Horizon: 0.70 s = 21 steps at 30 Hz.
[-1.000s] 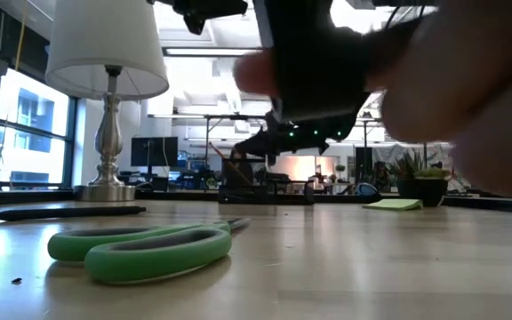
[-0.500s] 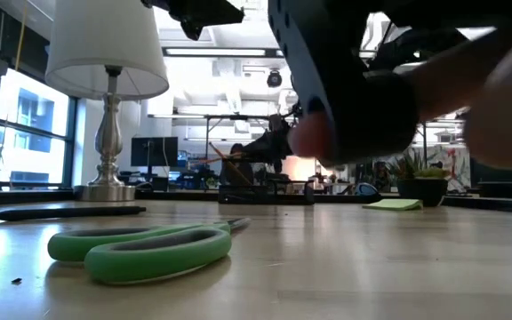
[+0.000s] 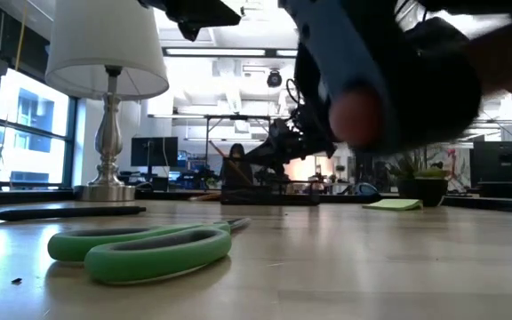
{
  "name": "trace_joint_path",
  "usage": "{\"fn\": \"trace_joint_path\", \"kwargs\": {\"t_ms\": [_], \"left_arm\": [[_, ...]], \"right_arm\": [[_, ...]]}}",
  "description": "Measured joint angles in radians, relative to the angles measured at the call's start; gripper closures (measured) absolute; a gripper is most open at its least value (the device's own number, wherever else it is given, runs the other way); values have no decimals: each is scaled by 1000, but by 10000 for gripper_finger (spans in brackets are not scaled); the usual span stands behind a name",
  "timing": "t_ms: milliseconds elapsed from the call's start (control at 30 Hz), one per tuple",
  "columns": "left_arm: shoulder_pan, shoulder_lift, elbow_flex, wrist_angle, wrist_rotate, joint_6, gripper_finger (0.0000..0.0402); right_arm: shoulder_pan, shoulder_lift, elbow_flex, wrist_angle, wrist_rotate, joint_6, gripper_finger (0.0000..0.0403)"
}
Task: Pick and place office supplies into organizer
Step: Put the orange pencil into the black desk organizer
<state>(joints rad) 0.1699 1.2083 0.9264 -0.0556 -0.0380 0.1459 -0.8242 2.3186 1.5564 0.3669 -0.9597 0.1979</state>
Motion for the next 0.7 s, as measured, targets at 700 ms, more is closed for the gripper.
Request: {"fn": "trace_joint_path", "kwargs": {"t_ms": [700], "left_arm": [[14,-7,0,-204,-322,-98,401]], "right_arm": [[132,-490,0,-775,604,-638,341]]}}
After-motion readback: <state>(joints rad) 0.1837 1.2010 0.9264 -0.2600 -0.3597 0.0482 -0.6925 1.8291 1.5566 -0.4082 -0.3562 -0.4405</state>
